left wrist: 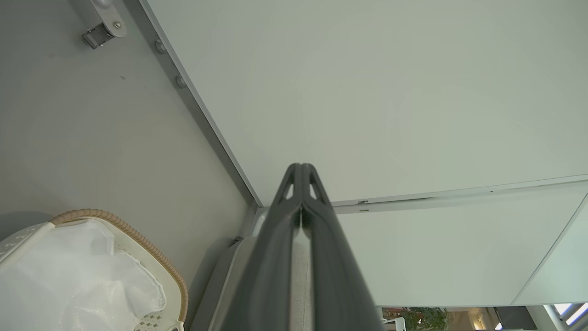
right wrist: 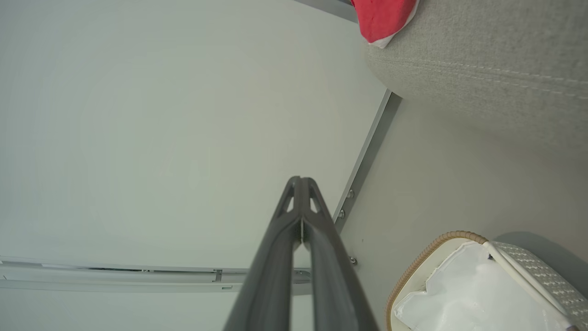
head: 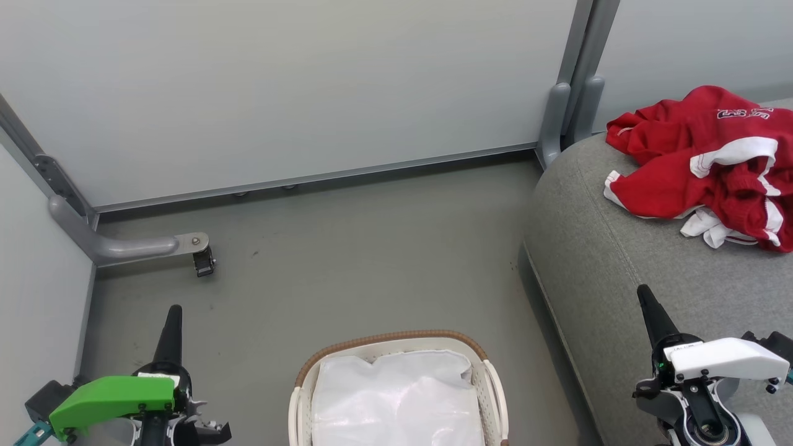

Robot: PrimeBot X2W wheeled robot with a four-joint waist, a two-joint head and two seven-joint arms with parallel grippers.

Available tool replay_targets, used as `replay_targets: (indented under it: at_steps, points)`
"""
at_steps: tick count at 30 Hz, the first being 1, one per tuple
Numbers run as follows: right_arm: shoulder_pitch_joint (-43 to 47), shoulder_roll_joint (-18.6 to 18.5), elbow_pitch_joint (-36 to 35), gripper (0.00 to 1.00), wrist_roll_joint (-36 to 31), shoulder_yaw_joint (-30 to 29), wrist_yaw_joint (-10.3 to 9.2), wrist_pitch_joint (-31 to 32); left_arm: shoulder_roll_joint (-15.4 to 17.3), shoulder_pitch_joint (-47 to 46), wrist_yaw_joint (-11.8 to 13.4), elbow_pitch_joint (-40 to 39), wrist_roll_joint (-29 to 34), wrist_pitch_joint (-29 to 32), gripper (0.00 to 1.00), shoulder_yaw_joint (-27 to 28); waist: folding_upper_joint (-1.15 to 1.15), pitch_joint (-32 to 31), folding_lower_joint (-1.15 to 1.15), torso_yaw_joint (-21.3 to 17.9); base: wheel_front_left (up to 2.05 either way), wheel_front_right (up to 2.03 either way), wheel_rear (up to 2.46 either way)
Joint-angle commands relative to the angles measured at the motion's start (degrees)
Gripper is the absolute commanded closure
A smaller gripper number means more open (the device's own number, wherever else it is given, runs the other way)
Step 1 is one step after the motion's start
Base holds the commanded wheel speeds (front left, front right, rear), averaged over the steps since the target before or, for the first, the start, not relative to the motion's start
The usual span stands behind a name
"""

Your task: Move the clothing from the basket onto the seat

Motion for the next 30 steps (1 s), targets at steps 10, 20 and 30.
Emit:
replay_targets:
  at_steps: [10, 20, 30]
  points:
    - [0.05, -0.37, -0.87, 1.00, 5.42, -0.80, -0.04, 1.45, 0.32, -1.62, -0.59, -0.75, -4.88, 1.48, 1.00, 0.86, 0.00, -0.02, 0.00, -0.05, 0.00, 0.00, 0.00]
    - [0.12, -0.39, -1.16, 1.00, 9.57, -1.30, -0.04, 2.58, 0.34, -1.81, -0.85, -1.03, -8.49, 2.51, 1.00, 1.48, 0.00, -0.03, 0.00, -0.10, 0.00, 0.00, 0.00]
    - [0.20, -0.42, -1.45, 1.00, 13.41, -1.78, -0.03, 3.48, 0.37, -2.13, -1.10, -1.23, -11.89, 3.51, 1.00, 1.97, 0.00, -0.05, 0.00, -0.15, 0.00, 0.00, 0.00]
